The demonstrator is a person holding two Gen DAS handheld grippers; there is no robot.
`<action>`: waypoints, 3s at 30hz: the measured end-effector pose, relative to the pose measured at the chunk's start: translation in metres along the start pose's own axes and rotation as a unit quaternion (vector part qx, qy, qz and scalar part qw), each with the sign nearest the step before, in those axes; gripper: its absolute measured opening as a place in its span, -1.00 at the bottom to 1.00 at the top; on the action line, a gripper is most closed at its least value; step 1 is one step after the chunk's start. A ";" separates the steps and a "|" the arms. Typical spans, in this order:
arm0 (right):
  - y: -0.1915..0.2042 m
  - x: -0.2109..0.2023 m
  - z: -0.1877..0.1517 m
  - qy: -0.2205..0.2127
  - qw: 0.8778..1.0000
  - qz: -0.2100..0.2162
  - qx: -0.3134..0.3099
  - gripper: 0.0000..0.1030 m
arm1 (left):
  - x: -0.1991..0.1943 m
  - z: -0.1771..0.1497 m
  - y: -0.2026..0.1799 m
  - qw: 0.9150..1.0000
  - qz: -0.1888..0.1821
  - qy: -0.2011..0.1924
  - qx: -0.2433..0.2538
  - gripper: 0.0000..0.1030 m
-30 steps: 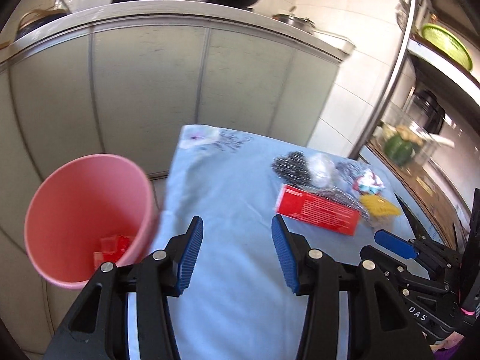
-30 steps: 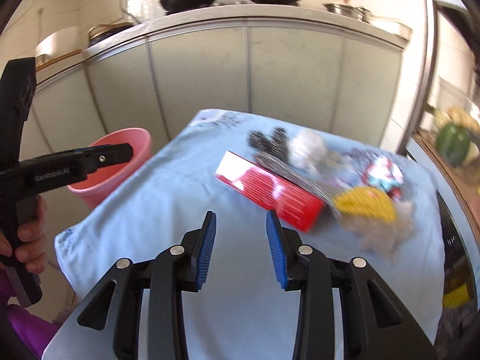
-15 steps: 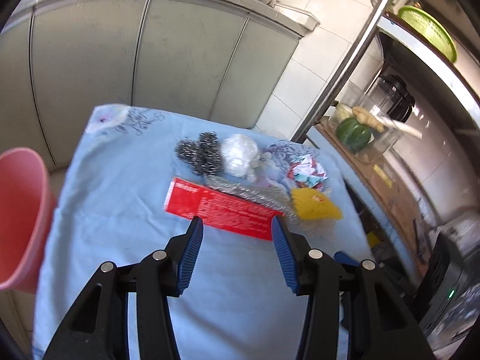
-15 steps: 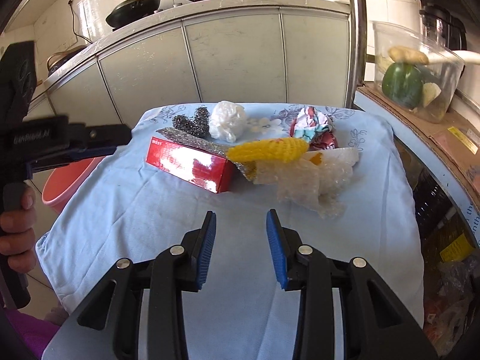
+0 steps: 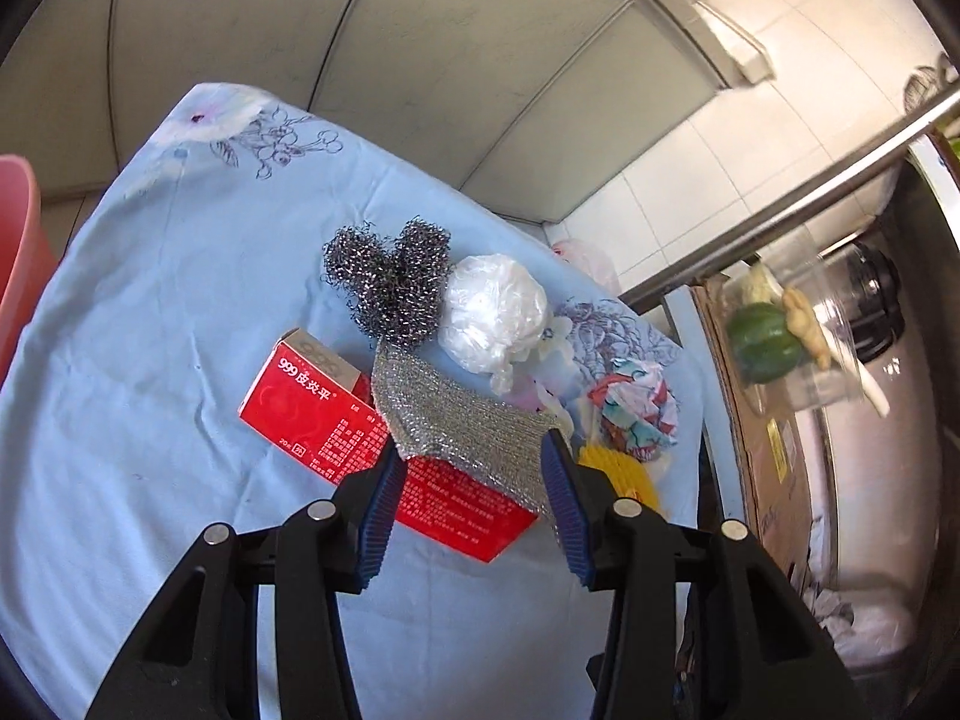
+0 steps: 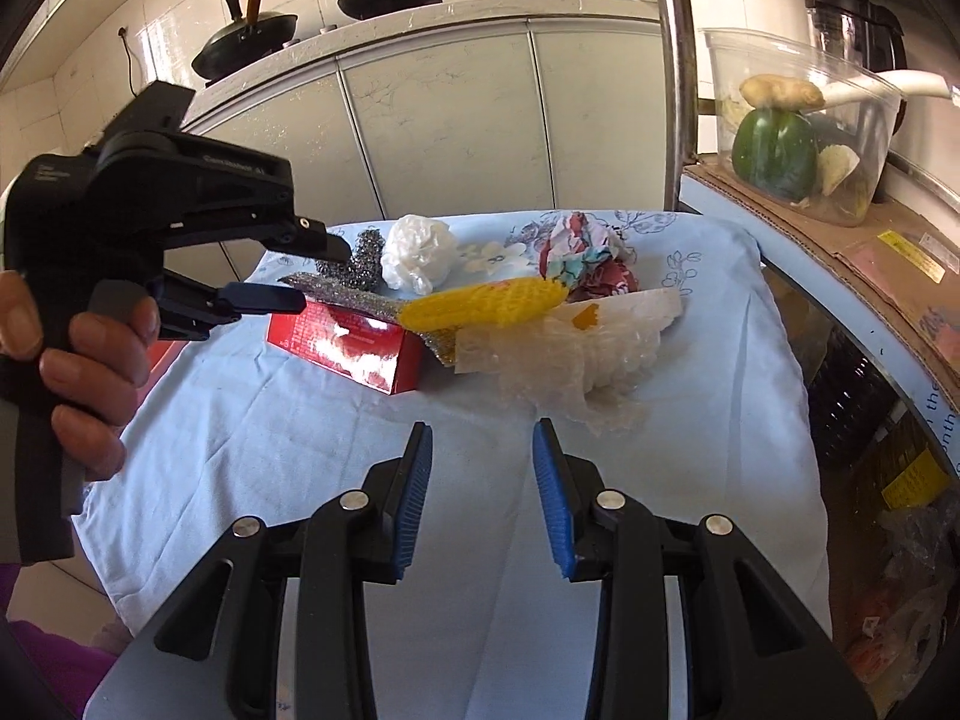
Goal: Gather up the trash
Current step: 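Grasp the silver scouring pad with the left gripper while the right gripper grasps the yellow foam net, then carry both items over the pink bucket and open both grippers to drop them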
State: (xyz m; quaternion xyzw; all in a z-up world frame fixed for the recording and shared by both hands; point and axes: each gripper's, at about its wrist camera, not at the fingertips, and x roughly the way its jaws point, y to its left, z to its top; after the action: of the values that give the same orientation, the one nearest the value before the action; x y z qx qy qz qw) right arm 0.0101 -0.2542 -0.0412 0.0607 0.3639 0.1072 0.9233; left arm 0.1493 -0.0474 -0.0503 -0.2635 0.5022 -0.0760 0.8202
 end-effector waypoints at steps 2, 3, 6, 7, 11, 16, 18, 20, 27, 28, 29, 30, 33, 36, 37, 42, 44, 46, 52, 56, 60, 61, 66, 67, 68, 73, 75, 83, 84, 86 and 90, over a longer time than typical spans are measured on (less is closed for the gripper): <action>-0.004 -0.002 0.003 -0.005 1.000 0.005 0.006 -0.31 | 0.003 0.000 -0.002 1.000 0.008 -0.003 0.002 -0.34; -0.005 -0.003 0.004 -0.007 1.000 0.006 0.008 -0.31 | 0.004 0.000 -0.003 1.000 0.014 -0.005 0.007 -0.55; -0.007 -0.004 0.008 -0.013 1.000 0.010 0.010 -0.31 | 0.006 0.000 -0.001 1.000 0.013 -0.002 0.007 -0.85; -0.008 -0.004 0.009 -0.014 1.000 0.012 0.012 -0.31 | 0.005 -0.001 0.000 1.000 0.013 -0.004 0.008 -0.87; -0.011 -0.006 0.017 -0.021 1.000 0.015 0.018 -0.31 | -0.004 -0.003 0.001 0.999 0.013 -0.026 0.029 -0.91; -0.021 -0.001 0.030 -0.021 0.998 0.041 0.050 -0.31 | -0.023 -0.007 0.005 0.998 -0.006 -0.040 0.051 -0.91; -0.021 0.004 0.035 -0.016 0.997 0.042 0.056 -0.31 | -0.031 -0.010 0.006 0.997 -0.015 -0.045 0.062 -0.91; -0.018 0.012 0.043 -0.009 0.997 0.046 0.055 -0.31 | -0.039 -0.013 0.007 0.996 -0.020 -0.051 0.076 -0.91; -0.011 0.048 0.059 0.026 0.999 0.003 0.044 -0.31 | -0.075 -0.026 0.009 0.988 -0.036 -0.087 0.124 -0.91; -0.012 0.053 0.058 0.035 0.998 -0.003 0.047 -0.31 | -0.079 -0.028 0.010 0.987 -0.038 -0.091 0.129 -0.91; -0.013 0.056 0.057 0.039 0.998 -0.005 0.051 -0.31 | -0.082 -0.029 0.010 0.986 -0.040 -0.094 0.133 -0.91; -0.014 0.057 0.056 0.041 0.998 -0.005 0.056 -0.31 | -0.086 -0.031 0.010 0.985 -0.043 -0.097 0.137 -0.91; -0.013 0.056 0.053 0.036 0.998 -0.006 0.058 -0.52 | -0.094 -0.034 0.012 0.983 -0.050 -0.102 0.142 -0.91; -0.011 0.051 0.052 0.034 0.998 -0.004 0.056 -0.79 | -0.100 -0.036 0.016 0.983 -0.057 -0.105 0.141 -0.91; -0.010 0.049 0.051 0.032 0.998 -0.004 0.054 -0.82 | -0.102 -0.037 0.017 0.983 -0.059 -0.107 0.140 -0.91; -0.002 0.032 0.050 0.015 0.999 0.001 0.047 -0.84 | -0.115 -0.040 0.025 0.981 -0.066 -0.119 0.135 -0.91; 0.003 0.022 0.051 0.004 0.999 0.005 0.044 -0.84 | -0.121 -0.042 0.029 0.981 -0.066 -0.127 0.134 -0.91; 0.010 0.013 0.053 -0.008 0.999 0.010 0.038 -0.84 | -0.129 -0.043 0.035 0.979 -0.062 -0.137 0.134 -0.91; 0.039 -0.005 0.062 -0.033 0.999 0.033 0.012 -0.84 | -0.150 -0.045 0.056 0.978 -0.054 -0.162 0.121 -0.91; 0.066 -0.004 0.067 -0.035 0.998 0.054 -0.013 -0.84 | -0.165 -0.045 0.076 0.976 -0.041 -0.182 0.108 -0.91; 0.097 0.007 0.071 -0.026 0.996 0.081 -0.038 -0.84 | -0.180 -0.043 0.099 0.975 -0.024 -0.204 0.090 -0.91; 0.106 0.010 0.072 -0.023 0.995 0.089 -0.045 -0.84 | -0.185 -0.042 0.107 0.974 -0.019 -0.210 0.084 -0.91; 0.155 0.025 0.077 -0.013 0.988 0.129 -0.082 -0.84 | -0.207 -0.039 0.145 0.968 0.016 -0.244 0.058 -0.91; 0.168 0.029 0.078 -0.011 0.986 0.138 -0.093 -0.84 | -0.212 -0.038 0.153 0.967 0.025 -0.250 0.052 -0.91; 0.177 0.030 0.079 -0.011 0.984 0.145 -0.100 -0.84 | -0.216 -0.037 0.161 0.965 0.032 -0.255 0.045 -0.91; 0.229 0.042 0.083 -0.010 0.974 0.181 -0.136 -0.84 | -0.234 -0.033 0.199 0.958 0.069 -0.278 0.018 -0.91; 0.248 0.047 0.083 -0.007 0.970 0.193 -0.147 -0.84 | -0.240 -0.031 0.212 0.955 0.084 -0.285 0.010 -0.91; 0.304 0.074 0.074 0.014 0.960 0.210 -0.187 -0.84 | -0.244 -0.031 0.253 0.945 0.146 -0.293 -0.015 -0.91; 0.309 0.077 0.073 0.015 0.959 0.210 -0.191 -0.84 | -0.242 -0.031 0.256 0.944 0.154 -0.293 -0.015 -0.91; 0.320 0.084 0.070 0.017 0.958 0.208 -0.199 -0.84 | -0.239 -0.031 0.264 0.942 0.166 -0.292 -0.019 -0.91; 0.335 0.101 0.065 0.029 0.957 0.201 -0.208 -0.84 | -0.230 -0.028 0.277 0.943 0.177 -0.281 -0.030 -0.91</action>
State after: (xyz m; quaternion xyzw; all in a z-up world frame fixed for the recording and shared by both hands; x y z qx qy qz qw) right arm 0.0756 0.0928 0.0031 -0.0641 0.3402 0.3656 0.8640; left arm -0.0250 0.2671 -0.0205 -0.2050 0.2921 0.1627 0.9199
